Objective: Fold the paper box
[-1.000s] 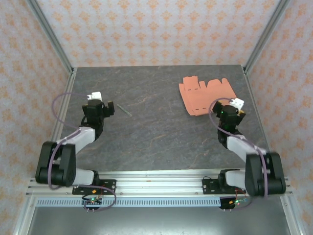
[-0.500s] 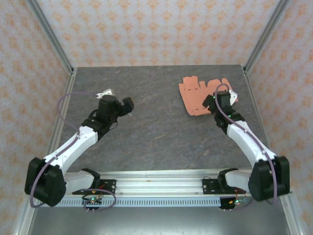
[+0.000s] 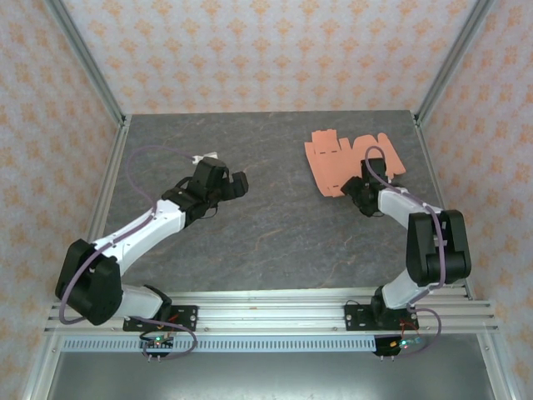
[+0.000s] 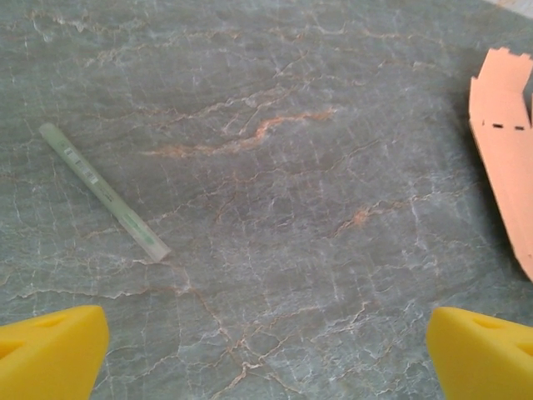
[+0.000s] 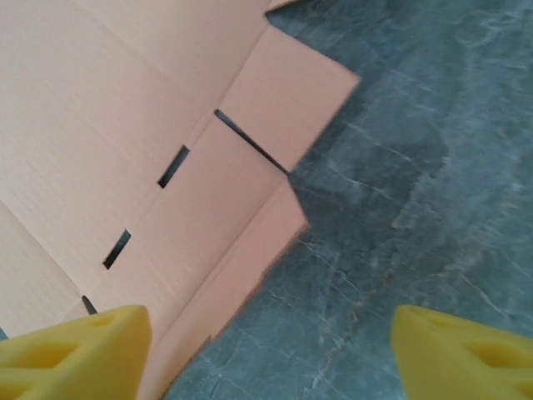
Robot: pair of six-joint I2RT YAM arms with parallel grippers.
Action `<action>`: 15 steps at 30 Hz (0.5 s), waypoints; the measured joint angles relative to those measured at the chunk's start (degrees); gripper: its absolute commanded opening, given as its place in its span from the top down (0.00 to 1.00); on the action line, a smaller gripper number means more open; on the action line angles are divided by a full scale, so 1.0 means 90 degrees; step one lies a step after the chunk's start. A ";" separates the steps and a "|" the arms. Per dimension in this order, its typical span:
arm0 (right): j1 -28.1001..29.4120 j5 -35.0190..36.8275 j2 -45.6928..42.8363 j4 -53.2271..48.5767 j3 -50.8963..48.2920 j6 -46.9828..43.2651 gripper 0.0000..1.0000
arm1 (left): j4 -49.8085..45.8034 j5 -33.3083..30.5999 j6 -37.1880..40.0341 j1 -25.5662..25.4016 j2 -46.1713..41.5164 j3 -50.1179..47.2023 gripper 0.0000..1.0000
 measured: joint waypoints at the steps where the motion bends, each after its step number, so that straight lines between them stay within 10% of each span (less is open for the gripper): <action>1: -0.0005 -0.0061 0.0034 0.0100 0.0000 0.0051 0.42 | 0.0002 0.0002 0.0012 -0.0027 0.0024 0.0000 0.04; 15: -0.0204 -0.0806 0.0177 0.2135 -0.0612 0.1530 0.98 | 0.0765 0.0729 -0.0223 -0.0131 0.0860 0.0032 0.17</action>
